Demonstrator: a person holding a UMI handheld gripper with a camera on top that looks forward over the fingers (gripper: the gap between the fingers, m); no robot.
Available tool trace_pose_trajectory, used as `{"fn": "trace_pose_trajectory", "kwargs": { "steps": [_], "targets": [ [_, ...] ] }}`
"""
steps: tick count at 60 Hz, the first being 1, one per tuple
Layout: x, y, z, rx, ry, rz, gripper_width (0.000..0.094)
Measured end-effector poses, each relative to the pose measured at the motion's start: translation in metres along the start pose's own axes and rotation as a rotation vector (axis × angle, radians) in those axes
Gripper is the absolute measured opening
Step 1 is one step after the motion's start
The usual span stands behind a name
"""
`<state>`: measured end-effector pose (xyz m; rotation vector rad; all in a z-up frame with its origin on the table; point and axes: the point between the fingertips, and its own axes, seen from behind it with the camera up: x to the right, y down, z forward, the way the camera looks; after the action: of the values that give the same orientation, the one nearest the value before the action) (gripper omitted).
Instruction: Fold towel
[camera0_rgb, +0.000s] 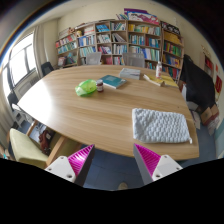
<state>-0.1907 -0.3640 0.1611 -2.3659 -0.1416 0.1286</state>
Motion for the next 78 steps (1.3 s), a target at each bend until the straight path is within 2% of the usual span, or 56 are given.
{"fn": "trace_pose_trajectory", "kwargs": {
  "steps": [7,12,23,28,30,31,32,34,40,42,44,45,58,64,70,78],
  "targets": [
    [0.062,-0.018,0.062,0.001,0.065,-0.054,0.0801],
    [0.089,-0.017,0.104,-0.041,0.104,-0.08,0.0797],
    [0.122,-0.029,0.209,-0.069,0.053,-0.074,0.0787],
    [0.13,-0.01,0.238,-0.141,0.064,-0.079,0.0748],
    [0.137,0.003,0.245,-0.189,0.076,-0.088,0.07],
    [0.133,-0.004,0.245,-0.162,0.065,-0.089,0.0688],
    [0.136,-0.008,0.249,-0.134,0.067,-0.082,0.0634],
    [0.14,-0.006,0.249,-0.141,0.075,-0.094,0.0537],
    [0.143,-0.005,0.249,-0.143,0.064,-0.107,0.0352],
    [0.146,-0.005,0.25,-0.141,0.059,-0.122,0.0256],
    [0.153,-0.006,0.25,-0.139,0.066,-0.145,0.0112],
    [0.157,-0.007,0.25,-0.133,0.071,-0.154,0.0077],
    [0.155,-0.015,0.236,-0.122,-0.002,-0.087,0.0042],
    [0.165,-0.048,0.205,-0.054,-0.037,0.005,0.0042],
    [0.2,-0.079,0.169,0.008,-0.05,0.097,0.0042],
    [0.278,-0.078,0.145,-0.002,-0.02,0.228,0.0061]
  ]
}}
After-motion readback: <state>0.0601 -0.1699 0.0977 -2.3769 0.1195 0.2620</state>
